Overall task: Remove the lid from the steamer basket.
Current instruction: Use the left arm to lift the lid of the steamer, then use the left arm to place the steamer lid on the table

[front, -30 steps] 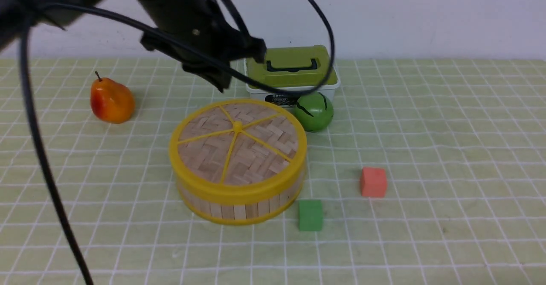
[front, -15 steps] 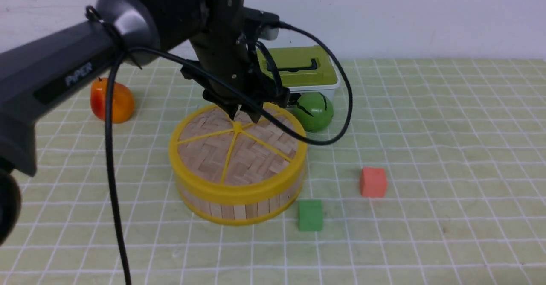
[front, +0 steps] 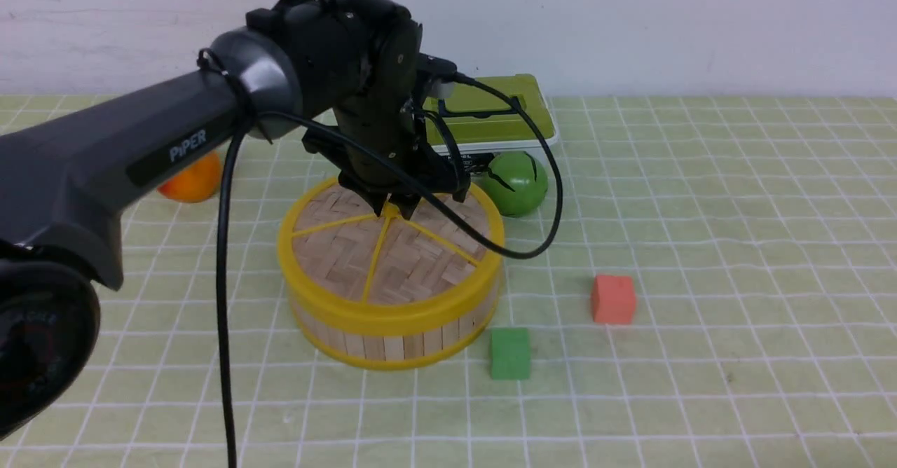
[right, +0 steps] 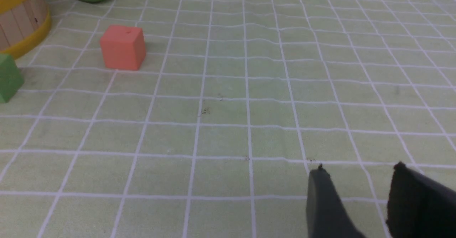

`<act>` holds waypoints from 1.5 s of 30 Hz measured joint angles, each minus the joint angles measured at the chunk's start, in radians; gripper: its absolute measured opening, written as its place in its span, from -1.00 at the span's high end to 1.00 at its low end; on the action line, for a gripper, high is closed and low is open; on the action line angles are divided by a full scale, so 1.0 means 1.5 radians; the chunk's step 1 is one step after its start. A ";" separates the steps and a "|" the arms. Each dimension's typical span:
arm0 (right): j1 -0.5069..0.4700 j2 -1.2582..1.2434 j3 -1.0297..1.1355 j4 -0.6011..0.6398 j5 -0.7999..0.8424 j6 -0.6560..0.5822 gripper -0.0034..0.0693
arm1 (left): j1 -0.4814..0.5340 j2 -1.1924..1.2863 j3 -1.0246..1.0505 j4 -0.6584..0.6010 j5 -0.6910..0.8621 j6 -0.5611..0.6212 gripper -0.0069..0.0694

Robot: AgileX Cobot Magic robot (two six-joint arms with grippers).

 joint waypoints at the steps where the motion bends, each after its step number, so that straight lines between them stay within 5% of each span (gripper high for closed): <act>1: 0.000 0.000 0.000 0.000 0.000 0.000 0.24 | 0.000 0.003 0.000 0.002 0.000 0.000 0.21; 11: 0.000 0.000 0.000 0.000 0.000 0.000 0.24 | 0.000 0.005 -0.002 0.022 0.004 -0.031 0.53; 26: 0.000 0.000 0.000 0.000 0.000 0.000 0.24 | 0.006 -0.098 -0.064 0.084 0.064 -0.048 0.54; 36: 0.000 0.000 0.000 0.000 0.000 0.000 0.24 | 0.180 -0.273 0.053 0.106 0.135 -0.053 0.54; 45: 0.000 0.000 0.000 0.000 0.000 0.000 0.24 | 0.300 -0.286 0.383 0.085 -0.115 -0.120 0.54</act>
